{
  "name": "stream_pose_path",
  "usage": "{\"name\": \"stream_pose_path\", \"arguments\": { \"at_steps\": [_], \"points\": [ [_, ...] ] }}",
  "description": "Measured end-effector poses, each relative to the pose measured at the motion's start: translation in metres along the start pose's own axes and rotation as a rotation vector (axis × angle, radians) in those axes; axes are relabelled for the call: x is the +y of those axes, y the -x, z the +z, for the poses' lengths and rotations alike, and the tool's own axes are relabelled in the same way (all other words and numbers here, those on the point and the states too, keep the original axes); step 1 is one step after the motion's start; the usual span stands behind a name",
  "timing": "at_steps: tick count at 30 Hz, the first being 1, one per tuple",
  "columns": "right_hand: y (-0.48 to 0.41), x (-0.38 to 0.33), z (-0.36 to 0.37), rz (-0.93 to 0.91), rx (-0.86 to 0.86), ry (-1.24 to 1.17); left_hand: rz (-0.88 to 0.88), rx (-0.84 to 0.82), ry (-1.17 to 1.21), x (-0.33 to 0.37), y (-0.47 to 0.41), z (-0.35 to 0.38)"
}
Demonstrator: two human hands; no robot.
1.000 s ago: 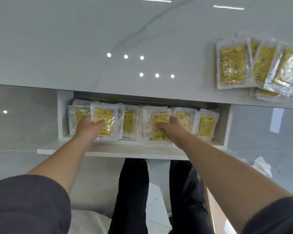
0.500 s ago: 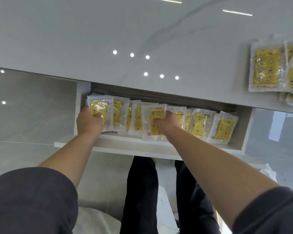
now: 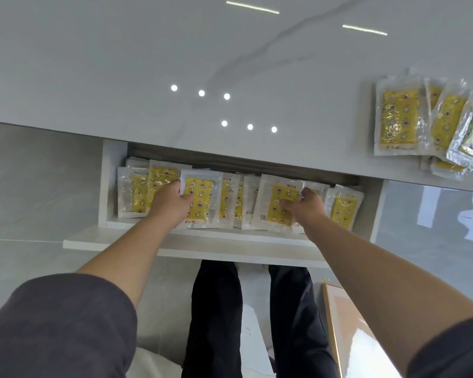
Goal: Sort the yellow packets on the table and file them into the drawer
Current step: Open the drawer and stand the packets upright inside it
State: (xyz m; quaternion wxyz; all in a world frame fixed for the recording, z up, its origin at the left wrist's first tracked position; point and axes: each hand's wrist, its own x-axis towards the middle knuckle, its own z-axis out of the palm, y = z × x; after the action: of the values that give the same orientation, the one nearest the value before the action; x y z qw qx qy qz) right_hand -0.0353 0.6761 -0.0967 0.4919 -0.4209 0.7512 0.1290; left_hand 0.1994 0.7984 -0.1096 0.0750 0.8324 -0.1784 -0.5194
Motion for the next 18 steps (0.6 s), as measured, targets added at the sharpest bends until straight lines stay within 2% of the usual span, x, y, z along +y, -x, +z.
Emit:
{"name": "stream_pose_path", "arguments": {
  "at_steps": [8, 15, 17, 18],
  "points": [
    [-0.013, 0.014, -0.005, -0.015, -0.052, 0.009, 0.09, -0.14, -0.017, 0.022, 0.01, 0.039],
    [-0.032, 0.025, -0.026, -0.008, -0.04, 0.027, 0.077, -0.093, -0.023, 0.036, 0.004, 0.073],
    [-0.03, 0.025, -0.027, -0.024, -0.011, 0.083, 0.066, -0.033, -0.099, 0.036, 0.006, 0.071],
    [-0.029, 0.026, -0.029, -0.031, 0.025, 0.091, 0.07, 0.004, -0.229, 0.039, 0.008, 0.07]
  ]
}}
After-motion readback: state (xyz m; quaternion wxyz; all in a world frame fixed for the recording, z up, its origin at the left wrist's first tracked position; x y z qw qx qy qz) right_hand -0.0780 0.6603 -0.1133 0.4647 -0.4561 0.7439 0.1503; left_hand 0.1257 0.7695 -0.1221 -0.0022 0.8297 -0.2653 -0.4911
